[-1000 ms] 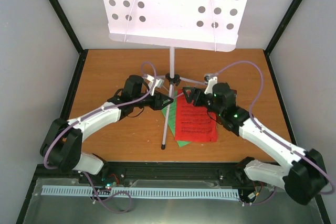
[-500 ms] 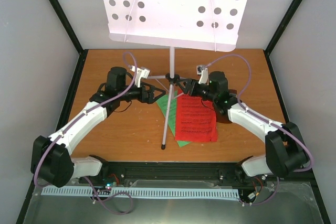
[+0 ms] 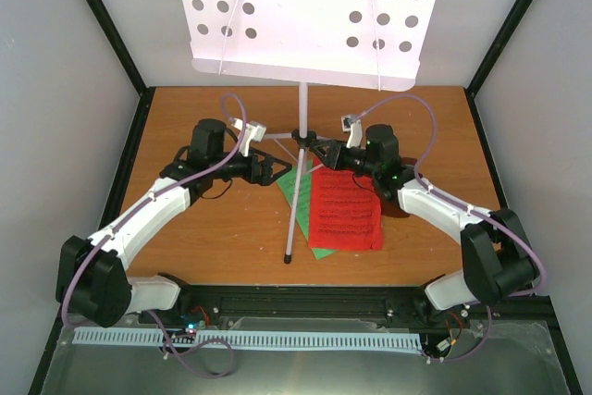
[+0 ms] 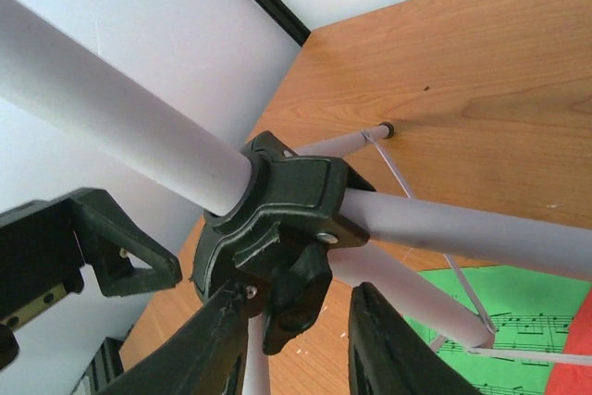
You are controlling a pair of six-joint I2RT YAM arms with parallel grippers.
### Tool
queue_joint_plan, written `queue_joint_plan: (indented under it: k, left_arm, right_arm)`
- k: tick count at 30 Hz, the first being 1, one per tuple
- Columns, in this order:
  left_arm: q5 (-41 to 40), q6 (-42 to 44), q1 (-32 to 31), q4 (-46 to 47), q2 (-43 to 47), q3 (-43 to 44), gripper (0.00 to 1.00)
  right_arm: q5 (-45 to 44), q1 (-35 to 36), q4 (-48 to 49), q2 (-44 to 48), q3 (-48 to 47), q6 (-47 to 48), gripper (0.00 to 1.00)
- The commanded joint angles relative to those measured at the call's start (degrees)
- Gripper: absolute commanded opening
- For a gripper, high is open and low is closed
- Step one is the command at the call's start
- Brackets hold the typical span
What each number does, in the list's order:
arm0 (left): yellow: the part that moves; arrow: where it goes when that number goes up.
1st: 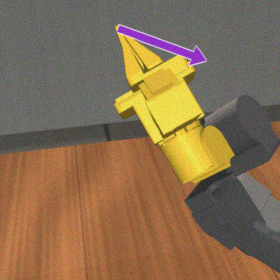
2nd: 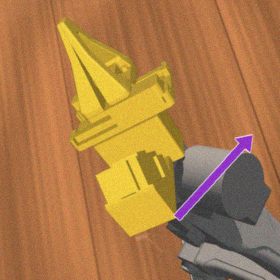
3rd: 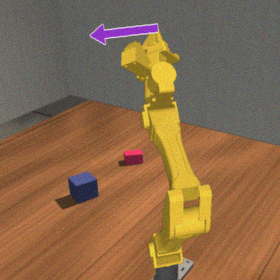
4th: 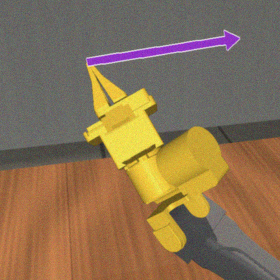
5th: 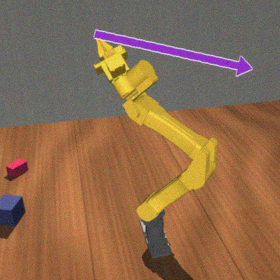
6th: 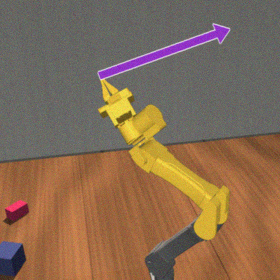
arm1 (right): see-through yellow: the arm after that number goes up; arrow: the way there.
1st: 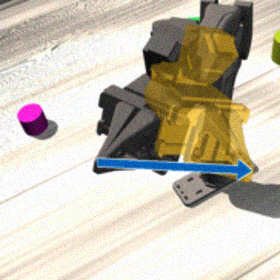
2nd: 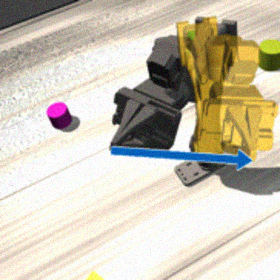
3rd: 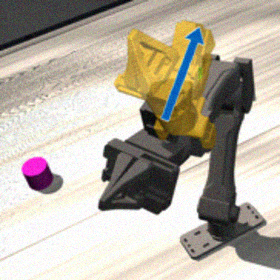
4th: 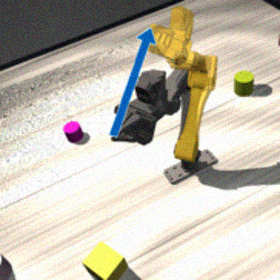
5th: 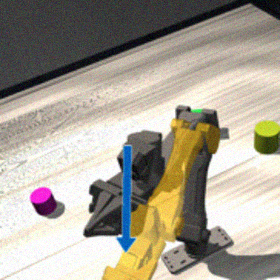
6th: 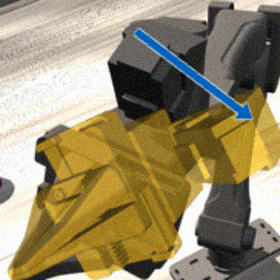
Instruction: Pack up the instrument practice props
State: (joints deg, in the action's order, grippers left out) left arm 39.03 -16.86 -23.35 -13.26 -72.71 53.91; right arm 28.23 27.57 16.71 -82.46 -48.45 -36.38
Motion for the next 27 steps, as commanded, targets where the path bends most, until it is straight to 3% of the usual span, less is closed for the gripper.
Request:
queue_joint_plan:
  k: [1,16,27]
  left_arm:
    - [0.5,2.3,0.0,0.8,-0.8,0.5,0.97]
    - [1.6,2.3,0.0,2.1,-1.4,-0.6,0.96]
    - [3.1,1.0,0.0,3.6,-1.5,-1.9,0.96]
  right_arm:
    - [0.6,-0.4,2.0,-0.8,-1.9,3.5,0.28]
    - [1.0,-0.4,1.2,0.1,-1.5,15.0,0.11]
    - [-8.2,1.1,-1.5,4.7,1.4,47.7,0.08]
